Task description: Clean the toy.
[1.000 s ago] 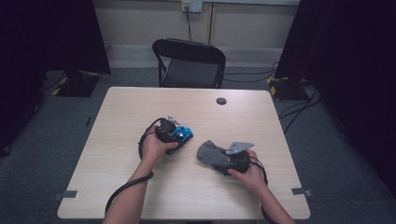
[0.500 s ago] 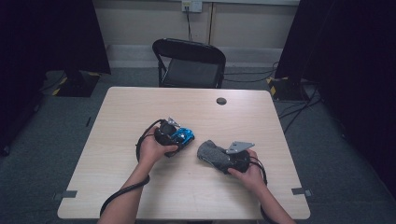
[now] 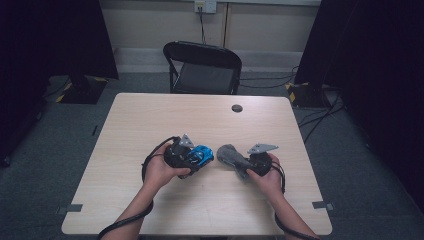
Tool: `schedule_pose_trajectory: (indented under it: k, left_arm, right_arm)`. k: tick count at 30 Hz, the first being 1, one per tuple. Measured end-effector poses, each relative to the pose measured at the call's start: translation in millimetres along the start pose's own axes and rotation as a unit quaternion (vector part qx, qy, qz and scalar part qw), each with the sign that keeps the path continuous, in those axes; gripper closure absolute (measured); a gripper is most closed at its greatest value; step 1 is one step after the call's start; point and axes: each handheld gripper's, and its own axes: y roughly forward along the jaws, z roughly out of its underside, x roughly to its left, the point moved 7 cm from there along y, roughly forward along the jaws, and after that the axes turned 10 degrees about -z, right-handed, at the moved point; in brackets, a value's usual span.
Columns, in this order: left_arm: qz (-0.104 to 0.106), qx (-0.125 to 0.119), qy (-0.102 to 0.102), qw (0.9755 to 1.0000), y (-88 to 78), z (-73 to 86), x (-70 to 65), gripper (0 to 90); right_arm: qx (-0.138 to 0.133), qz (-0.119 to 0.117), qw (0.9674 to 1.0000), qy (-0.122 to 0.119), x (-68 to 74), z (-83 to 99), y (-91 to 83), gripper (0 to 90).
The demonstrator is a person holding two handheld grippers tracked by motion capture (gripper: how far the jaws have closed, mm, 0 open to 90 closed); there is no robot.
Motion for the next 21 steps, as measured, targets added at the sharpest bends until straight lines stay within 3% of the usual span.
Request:
schedule_pose_trajectory:
  k: [5, 7, 10, 13, 15, 21]
  left_arm:
    - [0.013, -0.006, 0.015, 0.9998, -2.2, 1.9, -12.4, 28.4]
    - [0.012, -0.006, 0.028, 0.9995, -3.6, 0.4, -15.0, 28.4]
    - [0.018, -0.013, 0.029, 0.9993, -5.2, -0.9, -17.8, 28.4]
    - [0.02, -0.017, 0.026, 0.9993, -5.7, -0.8, -19.8, 28.4]
    - [0.009, -0.014, 0.026, 0.9995, -5.7, 0.7, -16.9, 28.4]
    - [0.0, -0.013, 0.02, 0.9997, -6.7, 5.8, -8.0, 28.4]
  right_arm:
    - [-0.006, 0.021, 0.9998, 0.0, -11.5, -32.0, -1.9, 70.3]
    - [-0.001, 0.02, 0.9996, -0.019, -7.5, -47.0, 2.4, 70.3]
    - [0.019, 0.025, 0.9977, -0.06, 2.8, -63.3, 13.4, 70.2]
    - [0.034, 0.018, 0.9958, -0.083, 14.9, -70.7, 26.1, 70.1]
    - [0.04, 0.009, 0.9943, -0.098, 22.3, -72.8, 32.0, 70.1]
    - [0.053, -0.023, 0.9904, -0.126, 36.2, -68.5, 38.9, 70.3]
